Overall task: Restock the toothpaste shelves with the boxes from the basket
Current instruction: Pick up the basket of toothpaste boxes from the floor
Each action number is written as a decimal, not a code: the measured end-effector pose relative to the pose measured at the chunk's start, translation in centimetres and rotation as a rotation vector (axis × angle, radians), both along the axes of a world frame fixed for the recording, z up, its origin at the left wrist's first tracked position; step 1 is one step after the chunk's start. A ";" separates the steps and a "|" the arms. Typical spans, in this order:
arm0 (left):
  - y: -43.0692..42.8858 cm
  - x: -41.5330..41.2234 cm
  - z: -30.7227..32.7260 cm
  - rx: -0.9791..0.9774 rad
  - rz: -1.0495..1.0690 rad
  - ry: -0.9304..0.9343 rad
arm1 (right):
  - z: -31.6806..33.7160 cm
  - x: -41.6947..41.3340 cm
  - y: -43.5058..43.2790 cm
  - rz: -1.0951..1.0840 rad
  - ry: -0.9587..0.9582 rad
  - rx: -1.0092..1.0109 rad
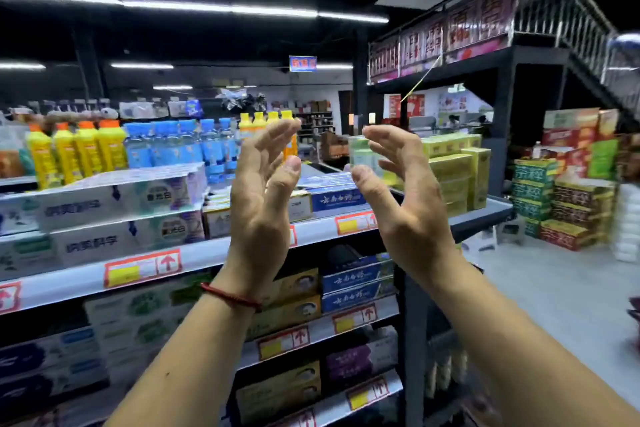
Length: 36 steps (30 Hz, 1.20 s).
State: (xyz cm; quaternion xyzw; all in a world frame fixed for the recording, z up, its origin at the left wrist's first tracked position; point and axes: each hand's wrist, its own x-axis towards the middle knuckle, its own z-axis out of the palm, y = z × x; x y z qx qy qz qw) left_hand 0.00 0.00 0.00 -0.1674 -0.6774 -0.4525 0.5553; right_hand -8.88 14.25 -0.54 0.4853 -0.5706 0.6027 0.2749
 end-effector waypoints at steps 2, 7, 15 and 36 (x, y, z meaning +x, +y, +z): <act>0.2 -2.5 0.1 0.017 -0.066 -0.014 | 0.1 -1.3 0.6 -0.086 -0.013 -0.020; 3.8 -11.1 -1.3 -0.005 -0.302 -0.077 | -1.2 -5.6 5.6 -0.288 -0.074 -0.054; 17.2 -24.3 -4.0 -0.052 -0.597 -0.089 | -3.6 -13.7 19.4 -0.634 -0.112 -0.009; 46.7 -64.4 -4.7 -0.368 -0.262 -0.144 | -2.9 -49.9 50.3 -1.174 0.010 0.402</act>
